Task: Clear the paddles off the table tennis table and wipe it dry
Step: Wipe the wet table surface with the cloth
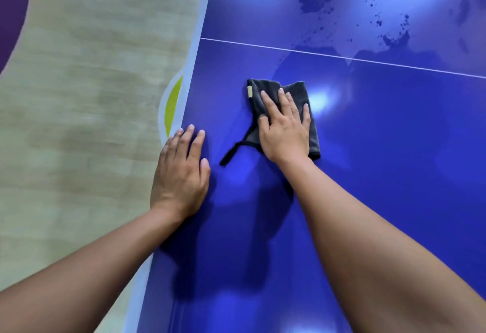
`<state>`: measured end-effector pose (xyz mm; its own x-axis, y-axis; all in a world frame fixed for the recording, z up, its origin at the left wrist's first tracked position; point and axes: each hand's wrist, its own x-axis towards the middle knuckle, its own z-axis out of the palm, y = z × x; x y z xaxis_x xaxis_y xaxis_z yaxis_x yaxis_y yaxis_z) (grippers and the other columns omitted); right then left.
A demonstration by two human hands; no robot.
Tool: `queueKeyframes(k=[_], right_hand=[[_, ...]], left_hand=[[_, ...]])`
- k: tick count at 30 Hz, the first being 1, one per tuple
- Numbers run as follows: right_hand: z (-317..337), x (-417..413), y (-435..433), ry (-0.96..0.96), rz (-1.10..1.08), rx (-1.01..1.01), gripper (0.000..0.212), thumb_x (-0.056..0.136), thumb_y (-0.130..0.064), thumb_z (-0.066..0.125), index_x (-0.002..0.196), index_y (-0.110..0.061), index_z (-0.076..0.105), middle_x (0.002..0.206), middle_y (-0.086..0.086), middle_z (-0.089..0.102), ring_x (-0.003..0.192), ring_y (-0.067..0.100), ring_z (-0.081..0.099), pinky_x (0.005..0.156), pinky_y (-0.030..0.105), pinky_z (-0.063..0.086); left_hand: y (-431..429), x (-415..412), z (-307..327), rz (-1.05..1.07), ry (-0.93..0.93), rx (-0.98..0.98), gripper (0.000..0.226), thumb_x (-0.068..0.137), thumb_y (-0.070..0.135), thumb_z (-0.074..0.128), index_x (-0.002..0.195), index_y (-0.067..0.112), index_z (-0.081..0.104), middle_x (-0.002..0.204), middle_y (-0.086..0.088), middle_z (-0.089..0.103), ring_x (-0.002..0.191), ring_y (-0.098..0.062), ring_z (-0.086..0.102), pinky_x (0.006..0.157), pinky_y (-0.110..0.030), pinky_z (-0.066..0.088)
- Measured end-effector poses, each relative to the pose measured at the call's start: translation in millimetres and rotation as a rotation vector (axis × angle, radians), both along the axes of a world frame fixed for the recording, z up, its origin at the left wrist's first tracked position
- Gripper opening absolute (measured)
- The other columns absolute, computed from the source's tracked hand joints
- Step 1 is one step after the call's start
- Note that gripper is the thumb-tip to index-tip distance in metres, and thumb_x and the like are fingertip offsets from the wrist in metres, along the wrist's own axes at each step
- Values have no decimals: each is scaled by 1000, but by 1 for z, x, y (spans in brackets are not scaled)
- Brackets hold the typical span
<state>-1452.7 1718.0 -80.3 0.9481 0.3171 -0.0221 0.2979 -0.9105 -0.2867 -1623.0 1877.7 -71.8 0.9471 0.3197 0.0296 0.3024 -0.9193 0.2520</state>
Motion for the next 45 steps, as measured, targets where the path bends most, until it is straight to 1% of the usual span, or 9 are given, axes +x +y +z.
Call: queueKeyframes(k=[4, 10, 17, 22, 28, 31, 34, 37, 45], right_hand=[[0, 78, 11, -3, -47, -19, 58, 101, -41, 27, 159, -44, 23, 171, -5, 13, 157, 11, 5, 126, 49, -7], [-3, 158, 61, -7, 93, -36, 60, 99, -41, 26, 159, -42, 23, 171, -1, 12, 157, 12, 4, 126, 51, -8], [-2, 172, 140, 6, 494, -23, 58, 100, -43, 25, 158, -44, 25, 171, -3, 11, 157, 11, 4, 127, 49, -7], [-1, 162, 155, 26, 638, -14, 58, 100, -42, 25, 157, -43, 28, 171, -3, 15, 157, 12, 8, 127, 48, -6], [2, 73, 122, 20, 714, 20, 56, 101, -40, 28, 157, -43, 31, 170, -5, 19, 157, 13, 10, 127, 48, -3], [6, 23, 99, 27, 718, 25, 54, 103, -39, 29, 157, -43, 30, 170, -6, 18, 157, 12, 9, 127, 47, -4], [8, -34, 81, 34, 740, 17, 54, 104, -39, 27, 157, -43, 29, 170, -6, 17, 157, 12, 7, 127, 47, -5], [10, -98, 62, 38, 740, 16, 54, 104, -39, 27, 158, -43, 28, 170, -5, 16, 157, 12, 7, 127, 47, -4], [8, -301, 10, 2, 758, -13, 54, 104, -38, 30, 158, -40, 29, 170, -3, 18, 157, 14, 11, 127, 49, -1]], left_hand=[[-2, 2, -6, 5, -69, -20, 57, 97, 27, 35, 149, 7, 44, 156, -15, 39, 147, -33, 32, 122, -47, 26], [-1, 8, -7, 21, -63, -28, 56, 98, 27, 38, 151, 9, 42, 159, -11, 36, 149, -30, 30, 121, -48, 26], [1, 9, -11, 16, -70, -8, 54, 100, 28, 38, 152, 13, 40, 161, -7, 33, 151, -26, 27, 123, -44, 24], [2, 11, -11, 33, -90, -18, 52, 101, 28, 35, 151, 13, 43, 160, -7, 36, 150, -26, 29, 123, -42, 23], [-4, -1, 2, 80, -168, 4, 41, 96, 13, 45, 135, 6, 57, 140, -15, 54, 122, -35, 54, 106, -45, 42], [-20, -33, 6, 103, -178, 16, 34, 95, 14, 47, 124, 6, 62, 133, -16, 58, 117, -36, 56, 101, -45, 44], [-46, -113, 1, 90, -112, 5, 38, 96, 17, 45, 129, 6, 60, 138, -15, 55, 121, -35, 55, 105, -44, 42], [-73, -213, -1, 97, -57, -25, 46, 97, 17, 43, 140, 7, 54, 147, -14, 49, 136, -33, 47, 113, -44, 37], [-136, -418, -2, 144, -45, -117, 52, 99, 16, 36, 150, 6, 41, 162, -9, 31, 152, -25, 26, 120, -43, 29]])
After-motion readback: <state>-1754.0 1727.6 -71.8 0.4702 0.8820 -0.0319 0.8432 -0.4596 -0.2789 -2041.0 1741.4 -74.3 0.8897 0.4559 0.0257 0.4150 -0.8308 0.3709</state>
